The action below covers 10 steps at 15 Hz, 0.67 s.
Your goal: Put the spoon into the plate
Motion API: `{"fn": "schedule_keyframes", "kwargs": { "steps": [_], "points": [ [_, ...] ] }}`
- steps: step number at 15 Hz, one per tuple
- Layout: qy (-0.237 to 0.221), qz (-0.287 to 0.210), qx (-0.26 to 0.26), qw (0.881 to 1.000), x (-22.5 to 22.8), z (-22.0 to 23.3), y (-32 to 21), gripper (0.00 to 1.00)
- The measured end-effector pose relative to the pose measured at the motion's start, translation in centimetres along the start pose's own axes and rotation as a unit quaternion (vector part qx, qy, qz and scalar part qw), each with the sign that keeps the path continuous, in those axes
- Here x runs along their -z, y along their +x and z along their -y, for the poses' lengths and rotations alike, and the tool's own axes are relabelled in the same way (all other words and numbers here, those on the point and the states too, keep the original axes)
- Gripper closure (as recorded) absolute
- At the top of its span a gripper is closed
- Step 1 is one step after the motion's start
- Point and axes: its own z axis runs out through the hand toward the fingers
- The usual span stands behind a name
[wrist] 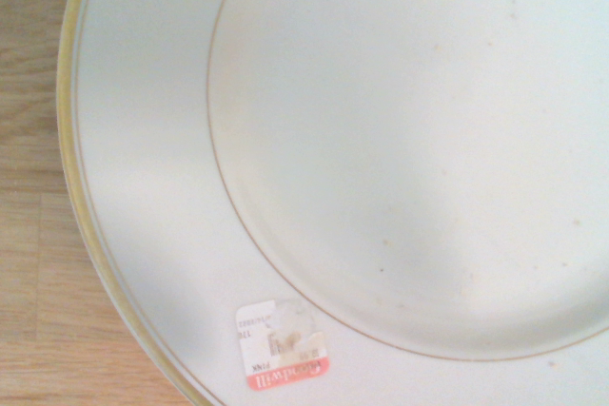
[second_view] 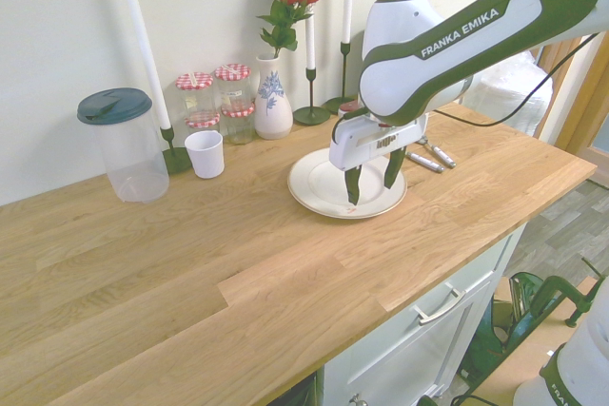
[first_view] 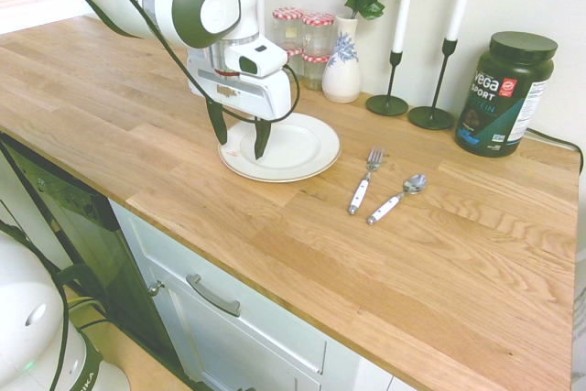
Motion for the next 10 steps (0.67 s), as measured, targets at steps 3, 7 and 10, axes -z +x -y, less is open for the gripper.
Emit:
{"fn": "schedule_keyframes", "kwargs": {
  "steps": [3, 7, 10],
  "points": [
    [0.003, -0.003, -0.001, 1.000, 0.4, 0.0, 0.5, 0.00],
    [0.014, -0.001, -0.003, 1.000, 4.2, -1.9, 5.1, 0.00],
    [0.021, -0.001, -0.027, 0.999, 5.9, -6.3, 9.7, 0.00]
  ]
}}
